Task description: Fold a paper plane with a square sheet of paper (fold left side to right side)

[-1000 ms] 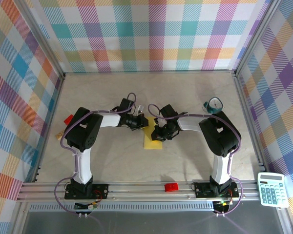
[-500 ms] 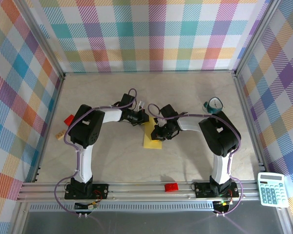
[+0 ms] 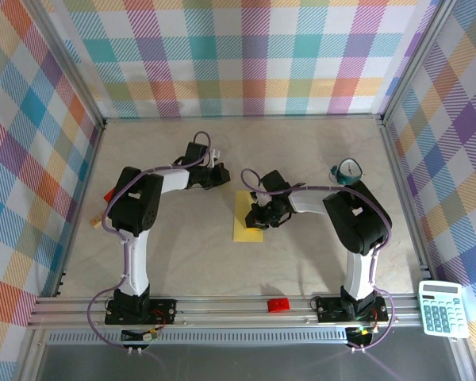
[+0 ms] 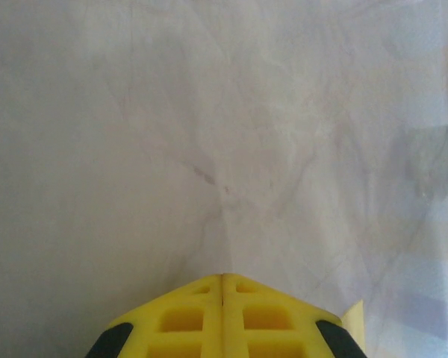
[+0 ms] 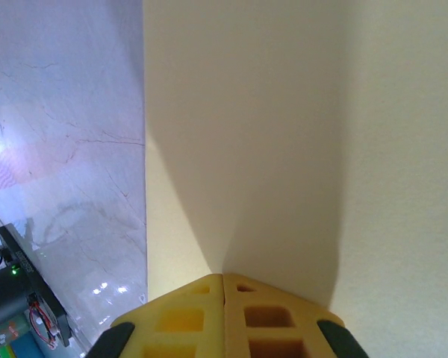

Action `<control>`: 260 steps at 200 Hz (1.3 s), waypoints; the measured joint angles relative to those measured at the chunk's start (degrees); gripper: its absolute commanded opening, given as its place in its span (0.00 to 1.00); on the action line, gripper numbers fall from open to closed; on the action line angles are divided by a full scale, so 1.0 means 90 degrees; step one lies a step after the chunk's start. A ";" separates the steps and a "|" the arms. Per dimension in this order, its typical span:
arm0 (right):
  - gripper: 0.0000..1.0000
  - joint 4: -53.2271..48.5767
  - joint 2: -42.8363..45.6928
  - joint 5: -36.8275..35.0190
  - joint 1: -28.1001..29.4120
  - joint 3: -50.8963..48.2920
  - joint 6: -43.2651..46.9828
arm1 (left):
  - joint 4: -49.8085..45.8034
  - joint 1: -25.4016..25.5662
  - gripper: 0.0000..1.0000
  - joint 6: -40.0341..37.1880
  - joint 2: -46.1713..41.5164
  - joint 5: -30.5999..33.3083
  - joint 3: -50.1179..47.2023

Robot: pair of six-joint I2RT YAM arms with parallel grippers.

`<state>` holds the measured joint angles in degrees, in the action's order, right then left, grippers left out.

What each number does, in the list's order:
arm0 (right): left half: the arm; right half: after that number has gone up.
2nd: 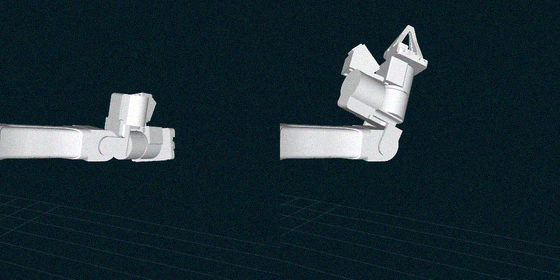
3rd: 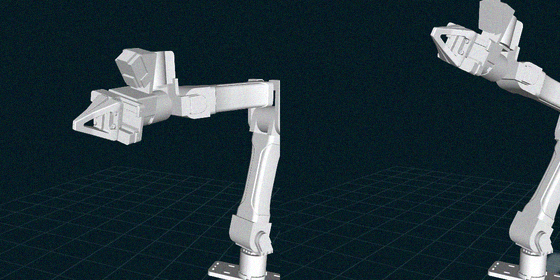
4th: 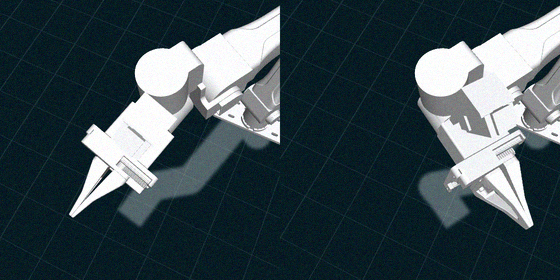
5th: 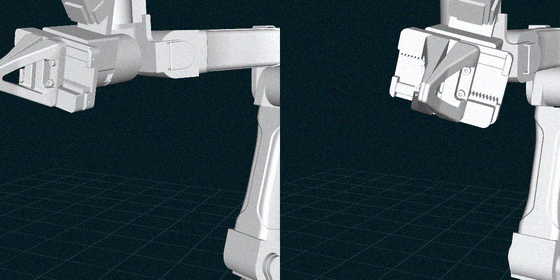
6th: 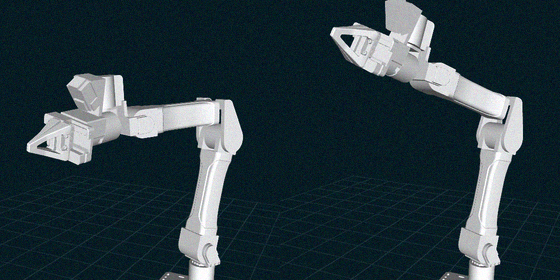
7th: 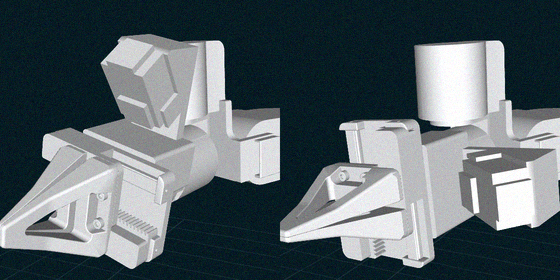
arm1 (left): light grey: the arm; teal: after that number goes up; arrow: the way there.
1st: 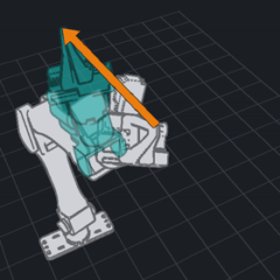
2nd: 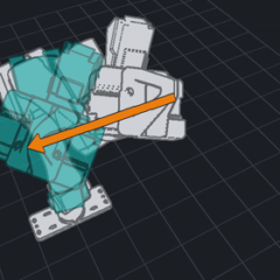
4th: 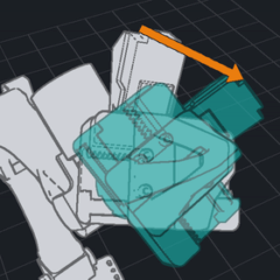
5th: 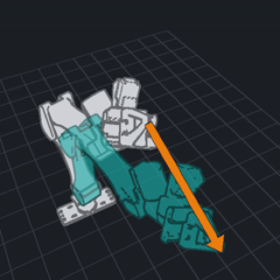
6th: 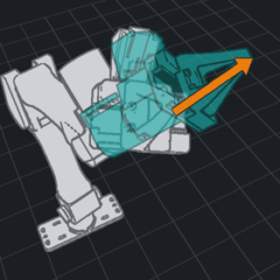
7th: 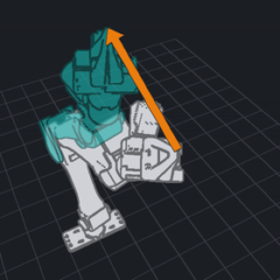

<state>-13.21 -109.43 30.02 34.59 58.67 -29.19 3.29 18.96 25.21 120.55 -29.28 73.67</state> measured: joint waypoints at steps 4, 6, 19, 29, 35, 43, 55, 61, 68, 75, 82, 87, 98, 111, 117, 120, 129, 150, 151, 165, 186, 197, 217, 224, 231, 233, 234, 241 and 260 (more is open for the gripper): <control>0.00 0.0017 0.0000 0.0007 -0.0002 -0.0007 0.0000 | 0.0000 0.0002 0.00 0.0000 -0.0114 0.0002 -0.0117; 0.00 0.0029 0.0000 0.0007 -0.0005 -0.0010 0.0000 | -0.0005 0.0002 0.00 -0.0002 -0.0180 -0.0002 -0.0180; 0.00 0.0063 0.0000 0.0046 -0.0012 -0.0015 0.0000 | -0.0039 0.0015 0.00 -0.0002 -0.0641 -0.0010 -0.0559; 0.00 0.0090 -0.0002 0.0053 -0.0012 -0.0019 0.0000 | -0.0036 0.0029 0.00 0.0000 -0.1076 -0.0024 -0.0860; 0.00 0.0097 -0.0002 0.0056 -0.0012 -0.0019 0.0000 | -0.0034 0.0056 0.00 0.0000 -0.1338 -0.0049 -0.1020; 0.00 0.0109 -0.0002 0.0056 -0.0012 -0.0019 0.0000 | -0.0027 0.0075 0.00 -0.0002 -0.1637 -0.0092 -0.1200; 0.00 0.0114 -0.0002 0.0056 -0.0012 -0.0019 0.0002 | -0.0017 0.0119 0.00 0.0002 -0.1984 -0.0187 -0.1416; 0.00 0.0114 -0.0002 0.0056 -0.0012 -0.0019 0.0002 | -0.0012 0.0155 0.00 0.0010 -0.2098 -0.0219 -0.1511; 0.00 0.0112 -0.0002 0.0056 -0.0012 -0.0019 0.0005 | 0.0002 0.0214 0.00 0.0019 -0.2193 -0.0289 -0.1627; 0.00 0.0109 -0.0002 0.0056 -0.0012 -0.0019 0.0005 | 0.0002 0.0294 0.00 0.0039 -0.2239 -0.0350 -0.1736; 0.00 0.0107 -0.0002 0.0053 -0.0012 -0.0017 0.0007 | 0.0000 0.0384 0.00 0.0056 -0.2239 -0.0401 -0.1831; 0.00 0.0107 -0.0002 0.0053 -0.0012 -0.0017 0.0010 | -0.0012 0.0447 0.00 0.0073 -0.2225 -0.0425 -0.1892; 0.00 0.0100 -0.0002 0.0051 -0.0012 -0.0010 0.0010 | -0.0044 0.0593 0.00 0.0087 -0.2186 -0.0474 -0.1996; 0.00 0.0085 -0.0002 0.0051 -0.0012 -0.0005 0.0015 | -0.0058 0.0753 0.00 0.0100 -0.2074 -0.0512 -0.2013; 0.00 0.0080 -0.0002 0.0049 -0.0012 -0.0005 0.0017 | -0.0061 0.0804 0.00 0.0097 -0.2011 -0.0522 -0.2004; 0.00 0.0080 -0.0002 0.0051 -0.0012 -0.0005 0.0022 | -0.0066 0.0823 0.00 0.0100 -0.1987 -0.0527 -0.1999; 0.00 0.0080 -0.0002 0.0049 -0.0012 -0.0002 0.0032 | -0.0073 0.0891 0.00 0.0095 -0.1880 -0.0525 -0.1977; 0.00 0.0068 -0.0002 0.0046 -0.0012 0.0000 0.0058 | -0.0243 0.0937 0.00 0.0063 -0.1639 -0.0488 -0.1855; 0.00 0.0068 -0.0002 0.0046 -0.0012 0.0000 0.0058 | -0.0250 0.0937 0.00 0.0061 -0.1634 -0.0483 -0.1851; 0.00 0.0061 -0.0005 0.0046 -0.0012 0.0007 0.0063 | -0.0391 0.0937 0.00 0.0024 -0.1498 -0.0425 -0.1744; 0.00 0.0061 -0.0005 0.0044 -0.0012 0.0007 0.0087 | -0.0573 0.0952 0.00 -0.0053 -0.1311 -0.0299 -0.1603; 0.00 0.0058 -0.0005 0.0044 -0.0012 0.0007 0.0107 | -0.0675 0.0957 0.00 -0.0085 -0.1275 -0.0219 -0.1586; 0.00 0.0058 -0.0005 0.0044 -0.0012 0.0012 0.0107 | -0.0797 0.0962 0.00 -0.0117 -0.1270 -0.0092 -0.1586; 0.00 0.0056 -0.0005 0.0044 -0.0012 0.0015 0.0107 | -0.0833 0.0962 0.00 -0.0119 -0.1270 -0.0061 -0.1586; 0.00 0.0056 -0.0005 0.0046 -0.0012 0.0017 0.0107 | -0.0862 0.0962 0.00 -0.0119 -0.1270 -0.0036 -0.1586; 0.01 0.0058 -0.0005 0.0049 -0.0012 0.0019 0.0107 | -0.0867 0.0962 0.00 -0.0119 -0.1270 -0.0032 -0.1586; 0.01 0.0058 -0.0005 0.0049 -0.0012 0.0019 0.0107 | -0.0869 0.0962 0.00 -0.0119 -0.1270 -0.0027 -0.1586; 0.01 0.0058 -0.0005 0.0051 -0.0012 0.0019 0.0107 | -0.0869 0.0964 0.00 -0.0119 -0.1270 -0.0007 -0.1586; 0.04 0.0061 -0.0002 0.0066 -0.0012 0.0024 0.0100 | -0.0869 0.0967 0.00 -0.0119 -0.1270 0.0005 -0.1588</control>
<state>-12.67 -109.45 30.61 34.48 58.89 -28.29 -4.54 27.66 24.14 109.12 -29.23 59.37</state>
